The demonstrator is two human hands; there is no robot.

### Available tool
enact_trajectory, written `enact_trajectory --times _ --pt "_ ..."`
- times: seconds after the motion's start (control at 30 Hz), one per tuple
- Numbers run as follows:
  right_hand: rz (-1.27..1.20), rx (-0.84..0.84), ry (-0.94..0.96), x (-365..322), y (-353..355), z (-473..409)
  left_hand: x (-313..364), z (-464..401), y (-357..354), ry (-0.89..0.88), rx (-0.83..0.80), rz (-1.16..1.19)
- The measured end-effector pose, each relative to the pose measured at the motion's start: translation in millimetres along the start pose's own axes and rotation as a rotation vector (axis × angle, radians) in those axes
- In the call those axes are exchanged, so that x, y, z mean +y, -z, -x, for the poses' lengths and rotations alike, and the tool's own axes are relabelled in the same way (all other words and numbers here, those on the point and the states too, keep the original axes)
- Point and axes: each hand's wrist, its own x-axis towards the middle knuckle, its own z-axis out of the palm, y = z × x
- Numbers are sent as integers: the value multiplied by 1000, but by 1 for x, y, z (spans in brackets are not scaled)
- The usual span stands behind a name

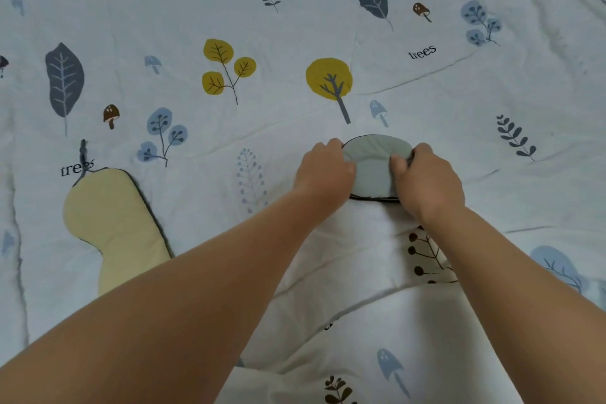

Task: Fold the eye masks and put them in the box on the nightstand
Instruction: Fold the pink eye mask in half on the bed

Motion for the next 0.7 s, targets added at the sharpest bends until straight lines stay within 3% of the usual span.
enact_trajectory --times 0.13,0.27,0.53,0.7 --pt "-64 124 -4 -6 9 16 -6 10 19 39 52 14" --pt "-58 190 167 -22 9 47 -22 31 46 49 110 -9" --pt "86 -84 606 -71 -33 125 -88 68 111 30 119 -132" --pt "156 -305 743 -105 -65 166 -137 83 140 20 83 -472"
